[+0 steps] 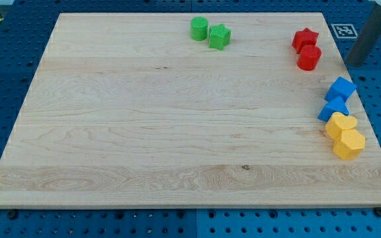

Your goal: Move the red circle towards center

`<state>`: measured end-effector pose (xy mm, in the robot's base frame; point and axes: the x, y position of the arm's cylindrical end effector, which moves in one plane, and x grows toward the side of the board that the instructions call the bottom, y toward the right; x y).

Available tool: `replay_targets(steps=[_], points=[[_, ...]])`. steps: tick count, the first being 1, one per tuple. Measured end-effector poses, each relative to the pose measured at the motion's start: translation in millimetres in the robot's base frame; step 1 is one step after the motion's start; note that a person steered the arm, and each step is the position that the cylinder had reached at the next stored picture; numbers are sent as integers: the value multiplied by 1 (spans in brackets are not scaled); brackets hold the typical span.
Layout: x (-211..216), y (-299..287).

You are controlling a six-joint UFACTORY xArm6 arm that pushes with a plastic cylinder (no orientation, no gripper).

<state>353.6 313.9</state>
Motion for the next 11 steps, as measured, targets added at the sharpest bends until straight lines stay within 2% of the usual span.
replay_targets(steps=[3, 7, 9, 10, 11], points=[[8, -10], [-28, -112], [-30, -168], [-32, -176], [-30, -124]])
